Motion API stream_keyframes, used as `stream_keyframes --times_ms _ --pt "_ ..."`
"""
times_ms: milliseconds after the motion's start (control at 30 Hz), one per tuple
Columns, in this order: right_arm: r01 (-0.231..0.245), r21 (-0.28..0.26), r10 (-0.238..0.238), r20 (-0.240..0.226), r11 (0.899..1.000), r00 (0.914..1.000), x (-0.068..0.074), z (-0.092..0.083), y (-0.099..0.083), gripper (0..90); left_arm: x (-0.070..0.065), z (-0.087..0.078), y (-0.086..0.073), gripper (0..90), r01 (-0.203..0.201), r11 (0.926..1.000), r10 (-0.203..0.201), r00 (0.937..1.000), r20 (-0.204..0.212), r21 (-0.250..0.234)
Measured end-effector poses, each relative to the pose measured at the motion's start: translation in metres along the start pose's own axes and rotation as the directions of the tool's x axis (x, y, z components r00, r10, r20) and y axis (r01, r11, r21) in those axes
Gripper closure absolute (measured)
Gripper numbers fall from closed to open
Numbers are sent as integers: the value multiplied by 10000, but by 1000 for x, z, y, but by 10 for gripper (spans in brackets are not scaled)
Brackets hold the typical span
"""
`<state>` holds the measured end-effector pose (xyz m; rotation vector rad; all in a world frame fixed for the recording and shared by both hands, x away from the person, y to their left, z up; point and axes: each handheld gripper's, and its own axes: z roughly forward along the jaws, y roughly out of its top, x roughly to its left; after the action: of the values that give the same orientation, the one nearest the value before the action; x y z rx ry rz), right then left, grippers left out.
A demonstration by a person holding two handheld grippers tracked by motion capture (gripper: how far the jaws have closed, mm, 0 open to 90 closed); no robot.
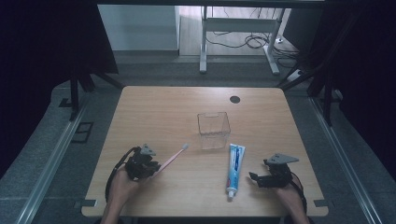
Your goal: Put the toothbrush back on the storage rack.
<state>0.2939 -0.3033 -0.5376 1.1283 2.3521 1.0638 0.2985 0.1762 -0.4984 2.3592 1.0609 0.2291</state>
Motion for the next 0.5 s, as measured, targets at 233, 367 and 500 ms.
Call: stream_keyframes --times_ms 233,367,500 --pt "-52 -7 52 47 10000 10000 0 0 0 142 6 1 13 739 -28 9989 23 9999 119 466" --pt "-52 13 52 49 10000 10000 0 0 0 142 8 4 22 725 -120 9963 106 9998 173 852" --pt "-87 28 87 63 10000 9999 0 0 0 142 9 7 30 713 -186 9929 152 9994 304 1174"
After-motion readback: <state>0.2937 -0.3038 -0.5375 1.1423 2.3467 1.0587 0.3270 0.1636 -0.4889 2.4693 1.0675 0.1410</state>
